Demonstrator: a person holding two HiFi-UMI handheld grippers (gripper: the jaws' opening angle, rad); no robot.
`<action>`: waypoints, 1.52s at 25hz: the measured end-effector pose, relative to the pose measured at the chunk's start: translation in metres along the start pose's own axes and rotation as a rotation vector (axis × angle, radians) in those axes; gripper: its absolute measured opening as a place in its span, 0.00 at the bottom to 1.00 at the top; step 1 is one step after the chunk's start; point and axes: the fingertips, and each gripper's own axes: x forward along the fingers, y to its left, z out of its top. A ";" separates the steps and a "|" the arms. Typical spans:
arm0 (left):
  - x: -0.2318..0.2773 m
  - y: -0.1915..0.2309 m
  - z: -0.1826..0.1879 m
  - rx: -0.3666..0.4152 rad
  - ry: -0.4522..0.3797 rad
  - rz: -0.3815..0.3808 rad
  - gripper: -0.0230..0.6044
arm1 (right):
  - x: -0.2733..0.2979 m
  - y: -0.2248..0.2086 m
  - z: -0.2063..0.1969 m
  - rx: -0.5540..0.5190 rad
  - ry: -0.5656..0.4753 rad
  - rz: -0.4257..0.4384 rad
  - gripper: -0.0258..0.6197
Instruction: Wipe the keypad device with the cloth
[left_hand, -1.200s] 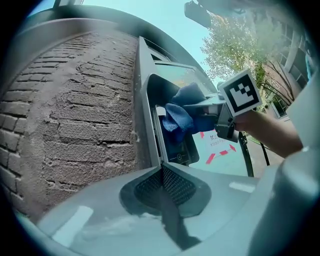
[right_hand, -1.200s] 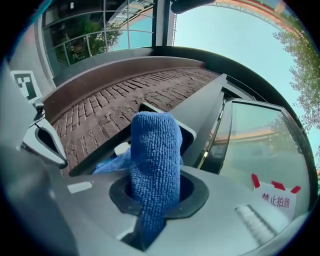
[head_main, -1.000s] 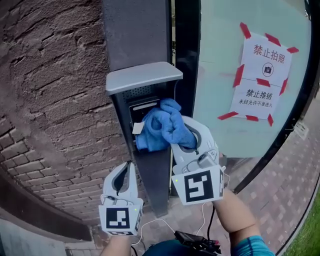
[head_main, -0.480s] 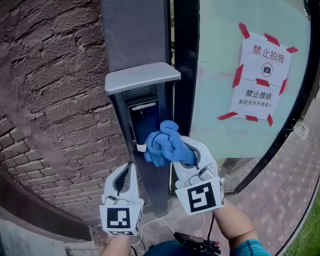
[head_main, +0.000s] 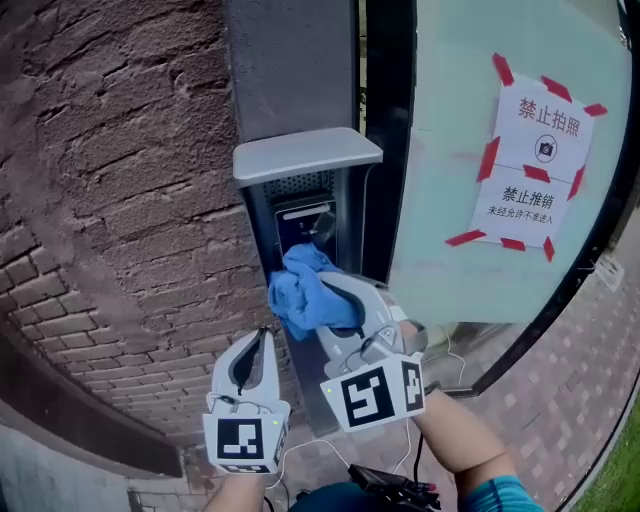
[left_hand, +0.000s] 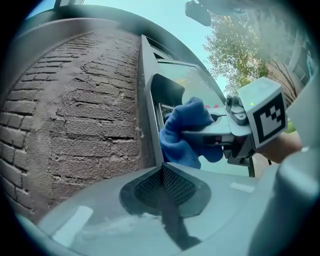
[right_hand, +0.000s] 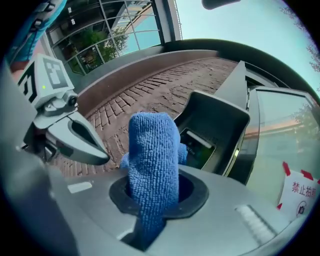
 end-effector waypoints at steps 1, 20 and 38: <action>0.000 0.001 0.000 -0.001 0.004 0.005 0.05 | 0.000 0.008 -0.007 0.013 0.013 0.016 0.11; 0.005 0.001 -0.003 0.004 0.010 -0.004 0.05 | 0.009 -0.042 0.059 -0.078 -0.134 -0.084 0.11; 0.012 -0.005 -0.011 0.004 0.021 -0.026 0.05 | -0.022 -0.010 -0.032 0.162 0.008 -0.032 0.11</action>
